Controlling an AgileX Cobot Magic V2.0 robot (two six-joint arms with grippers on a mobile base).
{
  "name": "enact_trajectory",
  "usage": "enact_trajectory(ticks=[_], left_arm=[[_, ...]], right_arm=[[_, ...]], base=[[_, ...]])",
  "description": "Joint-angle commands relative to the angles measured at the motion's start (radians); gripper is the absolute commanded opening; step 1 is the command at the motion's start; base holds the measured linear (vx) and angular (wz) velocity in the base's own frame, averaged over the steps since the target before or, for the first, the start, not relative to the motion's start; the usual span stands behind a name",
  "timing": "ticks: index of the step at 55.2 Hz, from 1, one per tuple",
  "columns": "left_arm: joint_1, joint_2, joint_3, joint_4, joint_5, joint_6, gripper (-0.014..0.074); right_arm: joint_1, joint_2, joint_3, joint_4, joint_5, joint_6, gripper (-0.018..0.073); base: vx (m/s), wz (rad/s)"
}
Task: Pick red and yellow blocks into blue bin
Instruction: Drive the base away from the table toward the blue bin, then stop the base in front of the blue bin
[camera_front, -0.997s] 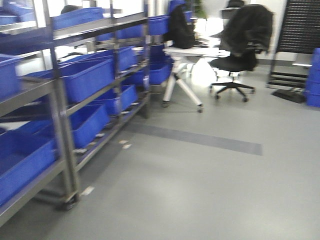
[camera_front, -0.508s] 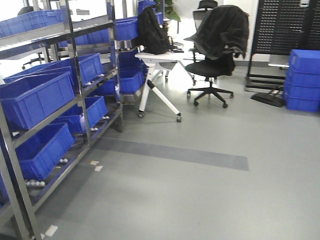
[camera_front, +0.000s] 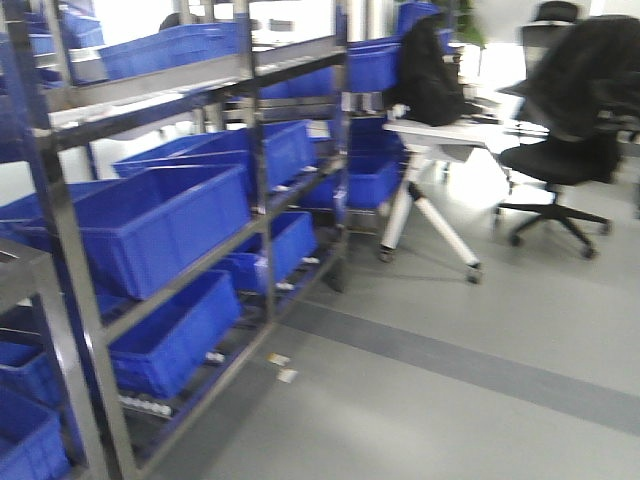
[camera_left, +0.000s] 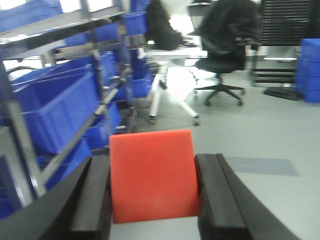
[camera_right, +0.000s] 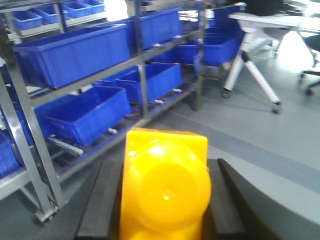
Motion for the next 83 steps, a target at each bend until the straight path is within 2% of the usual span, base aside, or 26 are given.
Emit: enact_trajectory(ticks=[1, 39, 64, 83], left_arm=[[-0.007, 0.009, -0.027, -0.006, -0.084, -0.008, 0.0], [-0.007, 0.009, -0.027, -0.006, -0.084, -0.008, 0.0], [-0.007, 0.009, -0.027, -0.006, -0.084, -0.008, 0.0], [-0.007, 0.009, -0.027, -0.006, -0.084, -0.008, 0.0002]], right_arm=[[-0.002, 0.004, -0.031, -0.013, -0.084, -0.009, -0.001], [-0.003, 0.004, -0.031, -0.013, -0.084, -0.009, -0.001], [-0.002, 0.004, -0.031, -0.013, -0.084, -0.009, -0.001], [-0.002, 0.004, -0.031, -0.013, -0.084, -0.009, -0.001]], base=[[0.52, 0.45], [0.44, 0.46], [0.28, 0.92], [0.15, 0.57]])
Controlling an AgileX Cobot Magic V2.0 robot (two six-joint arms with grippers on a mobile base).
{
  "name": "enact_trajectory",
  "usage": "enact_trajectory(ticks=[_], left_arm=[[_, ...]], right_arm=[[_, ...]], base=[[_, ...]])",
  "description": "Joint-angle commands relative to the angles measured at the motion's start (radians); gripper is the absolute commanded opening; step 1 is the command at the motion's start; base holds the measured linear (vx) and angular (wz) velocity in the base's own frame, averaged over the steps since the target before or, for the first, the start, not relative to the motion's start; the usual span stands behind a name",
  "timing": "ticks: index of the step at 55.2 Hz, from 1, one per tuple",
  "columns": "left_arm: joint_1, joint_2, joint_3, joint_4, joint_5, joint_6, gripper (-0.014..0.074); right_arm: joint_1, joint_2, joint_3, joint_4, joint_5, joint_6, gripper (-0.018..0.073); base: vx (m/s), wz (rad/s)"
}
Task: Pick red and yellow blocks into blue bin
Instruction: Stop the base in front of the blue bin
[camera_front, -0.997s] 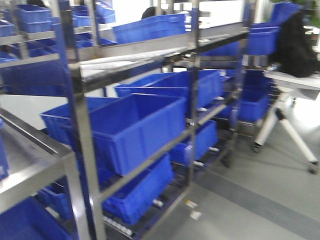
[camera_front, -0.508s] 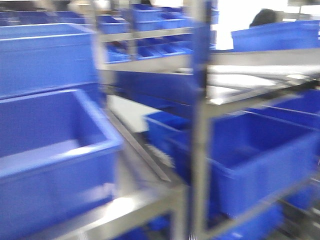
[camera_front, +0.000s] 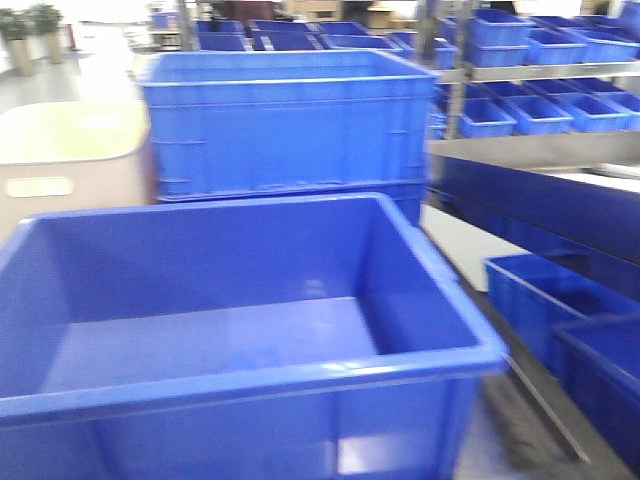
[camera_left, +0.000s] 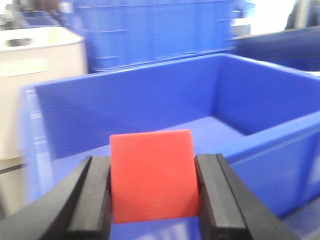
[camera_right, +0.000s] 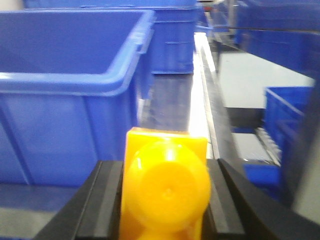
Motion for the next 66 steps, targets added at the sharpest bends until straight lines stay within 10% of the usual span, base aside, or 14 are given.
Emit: enact_trajectory(ticks=[1, 66], left_arm=[[-0.007, 0.008, -0.027, -0.006, -0.084, -0.008, 0.0002], [-0.007, 0.008, -0.027, -0.006, -0.104, -0.008, 0.0001]], right_arm=[[-0.002, 0.004, -0.031, -0.013, -0.084, -0.009, -0.001], [-0.002, 0.004, -0.031, -0.006, -0.091, -0.009, -0.001]], base=[[0.11, 0.43], [0.03, 0.11]])
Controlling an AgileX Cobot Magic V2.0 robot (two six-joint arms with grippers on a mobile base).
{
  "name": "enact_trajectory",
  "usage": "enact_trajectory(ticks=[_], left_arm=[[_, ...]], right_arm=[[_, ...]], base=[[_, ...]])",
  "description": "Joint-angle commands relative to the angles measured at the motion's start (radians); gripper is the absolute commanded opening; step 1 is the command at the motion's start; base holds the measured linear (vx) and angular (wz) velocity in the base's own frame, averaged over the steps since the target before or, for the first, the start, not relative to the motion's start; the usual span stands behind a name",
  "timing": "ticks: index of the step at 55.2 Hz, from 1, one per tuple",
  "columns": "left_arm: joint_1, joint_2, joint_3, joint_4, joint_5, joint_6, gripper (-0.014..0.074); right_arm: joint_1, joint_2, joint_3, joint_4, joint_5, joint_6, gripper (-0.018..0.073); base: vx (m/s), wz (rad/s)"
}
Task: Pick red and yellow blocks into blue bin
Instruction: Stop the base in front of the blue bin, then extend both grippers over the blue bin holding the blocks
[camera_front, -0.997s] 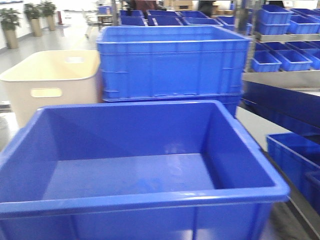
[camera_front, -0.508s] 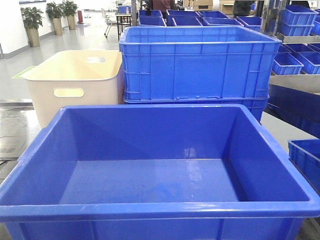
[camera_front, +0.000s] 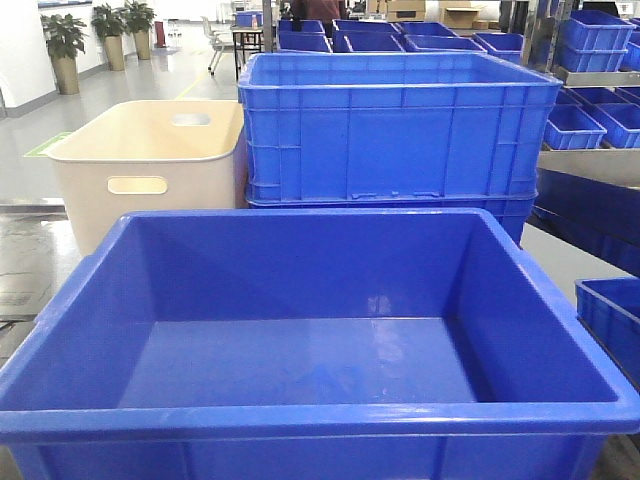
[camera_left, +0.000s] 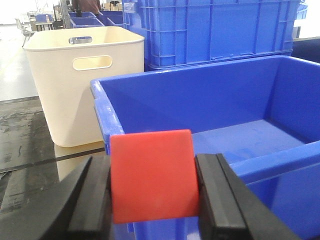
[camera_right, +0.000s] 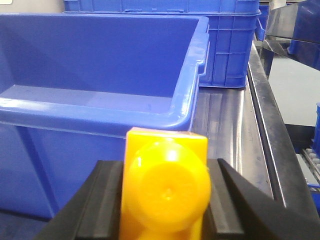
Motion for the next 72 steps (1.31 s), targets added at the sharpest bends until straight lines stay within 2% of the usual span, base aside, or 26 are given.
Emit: enact_trajectory(ticks=[1, 9, 19, 31, 36, 40, 44, 51, 59, 66, 72], left_arm=[[-0.007, 0.008, -0.027, -0.006, -0.092, -0.008, 0.0001], [-0.007, 0.008, -0.027, -0.007, -0.078, -0.009, 0.0001], [-0.007, 0.053, -0.049, -0.011, -0.093, -0.008, 0.0001], [-0.008, 0.355, -0.263, -0.019, -0.148, 0.071, 0.0001], [-0.009, 0.501, -0.365, -0.074, -0.213, 0.072, 0.0001], [-0.031, 0.608, -0.427, -0.116, -0.254, 0.072, 0.0001], [-0.075, 0.714, -0.486, -0.124, -0.272, 0.073, 0.0001], [-0.135, 0.85, -0.559, -0.124, -0.278, 0.096, 0.0001], [-0.16, 0.933, -0.599, -0.129, -0.307, 0.104, 0.0006], [-0.159, 0.947, -0.598, -0.129, -0.321, 0.104, 0.0052], [-0.159, 0.95, -0.598, -0.129, -0.321, 0.104, 0.0142]], right_arm=[[-0.002, 0.004, -0.031, -0.001, -0.087, -0.007, -0.001], [-0.002, 0.004, -0.031, 0.043, -0.1, -0.001, -0.001], [-0.002, 0.046, -0.082, 0.036, -0.254, -0.029, -0.001], [-0.002, 0.341, -0.344, 0.04, -0.236, -0.125, -0.001], [-0.002, 0.488, -0.457, 0.048, -0.252, -0.125, -0.001], [0.004, 0.608, -0.532, 0.097, -0.272, -0.109, -0.001], [0.039, 0.708, -0.582, 0.144, -0.291, -0.1, -0.001], [0.112, 0.839, -0.641, 0.109, -0.314, -0.15, -0.001], [0.137, 0.913, -0.662, 0.085, -0.355, -0.201, -0.0006], [0.137, 0.925, -0.662, 0.085, -0.368, -0.201, 0.0025], [0.137, 0.925, -0.662, 0.085, -0.368, -0.201, 0.0102]], base=[[0.0, 0.0], [0.0, 0.0], [0.0, 0.0], [0.0, 0.0], [0.0, 0.0], [0.0, 0.0], [0.0, 0.0], [0.0, 0.0], [0.0, 0.0], [0.0, 0.0], [0.0, 0.0]])
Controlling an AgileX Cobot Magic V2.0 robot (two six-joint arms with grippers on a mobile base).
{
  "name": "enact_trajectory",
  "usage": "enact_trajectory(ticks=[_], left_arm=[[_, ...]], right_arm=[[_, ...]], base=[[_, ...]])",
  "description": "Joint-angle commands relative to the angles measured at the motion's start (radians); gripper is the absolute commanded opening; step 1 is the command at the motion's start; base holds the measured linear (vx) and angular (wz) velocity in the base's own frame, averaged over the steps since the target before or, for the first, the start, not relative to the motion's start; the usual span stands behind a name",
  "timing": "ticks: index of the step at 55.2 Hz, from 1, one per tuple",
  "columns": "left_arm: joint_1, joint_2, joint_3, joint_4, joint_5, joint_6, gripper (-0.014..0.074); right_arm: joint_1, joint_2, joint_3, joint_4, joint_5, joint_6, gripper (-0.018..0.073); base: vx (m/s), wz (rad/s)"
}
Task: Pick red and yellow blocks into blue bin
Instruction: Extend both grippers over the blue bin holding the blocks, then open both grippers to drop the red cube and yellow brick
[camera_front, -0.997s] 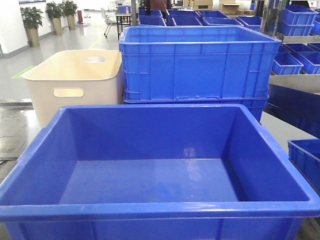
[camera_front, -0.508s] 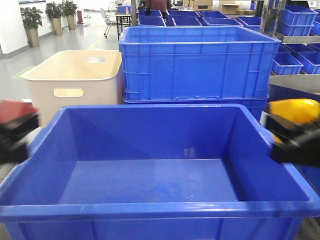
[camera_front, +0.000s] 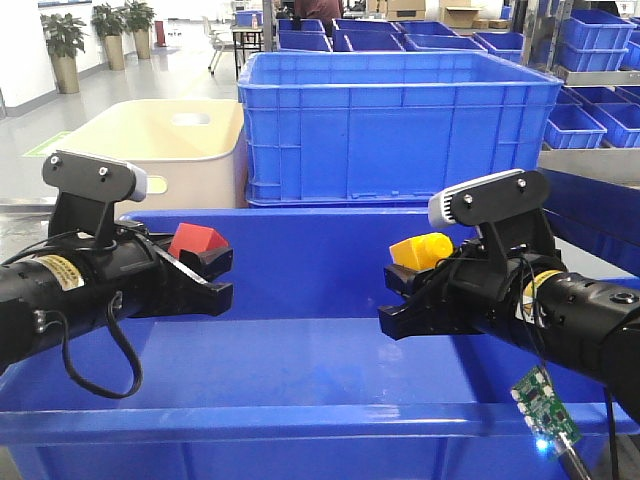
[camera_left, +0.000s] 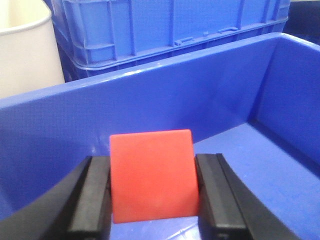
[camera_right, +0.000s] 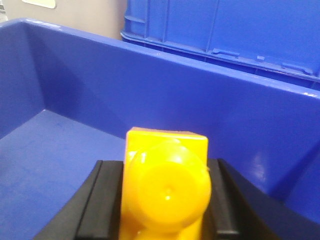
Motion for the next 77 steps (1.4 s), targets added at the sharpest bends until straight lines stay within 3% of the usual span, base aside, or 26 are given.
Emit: enact_trajectory(ticks=[1, 13, 19, 24, 29, 35, 41, 49, 51, 67, 77], left_arm=[[-0.003, -0.03, -0.04, -0.009, -0.094, 0.002, 0.0156], [-0.003, -0.03, -0.04, -0.009, -0.132, 0.002, 0.0444], [-0.003, -0.031, -0.04, -0.009, -0.137, 0.002, 0.0545], [-0.003, -0.04, -0.04, -0.009, -0.126, 0.002, 0.0576], [-0.003, -0.073, -0.04, -0.008, -0.103, 0.004, 0.0575], [0.0, -0.146, -0.04, 0.009, -0.057, 0.005, 0.0541], [0.001, -0.258, -0.04, 0.047, 0.083, 0.005, 0.0367], [0.001, -0.402, -0.037, 0.129, 0.303, 0.003, -0.0006], [0.001, -0.439, -0.023, 0.139, 0.348, -0.004, -0.001], [0.001, -0.819, 0.338, 0.14, 0.302, -0.136, -0.0003], [0.001, -0.973, 0.496, 0.14, 0.227, -0.138, -0.0001]], right_arm=[[0.001, -0.031, -0.04, -0.011, -0.098, -0.009, 0.0123], [0.001, -0.031, -0.04, -0.007, -0.119, -0.008, 0.0482], [0.001, -0.031, -0.04, -0.006, -0.125, -0.008, 0.0652], [0.001, -0.04, -0.04, -0.008, -0.125, -0.008, 0.0721], [-0.001, -0.073, -0.04, -0.008, -0.112, -0.009, 0.0725], [-0.001, -0.14, -0.04, -0.014, -0.062, -0.016, 0.0687], [-0.01, -0.238, -0.04, -0.039, 0.083, -0.015, 0.0532], [-0.097, -0.383, -0.036, -0.061, 0.369, 0.044, 0.0097], [-0.113, -0.424, -0.024, -0.066, 0.414, 0.042, -0.0011], [-0.129, -0.796, 0.245, -0.076, 0.368, 0.044, -0.0014], [-0.129, -0.945, 0.361, -0.083, 0.308, 0.044, -0.001]], base=[[0.0, 0.0], [0.0, 0.0], [0.0, 0.0], [0.0, 0.0], [0.0, 0.0], [0.0, 0.0], [0.0, 0.0], [0.0, 0.0], [0.0, 0.0], [0.0, 0.0], [0.0, 0.0]])
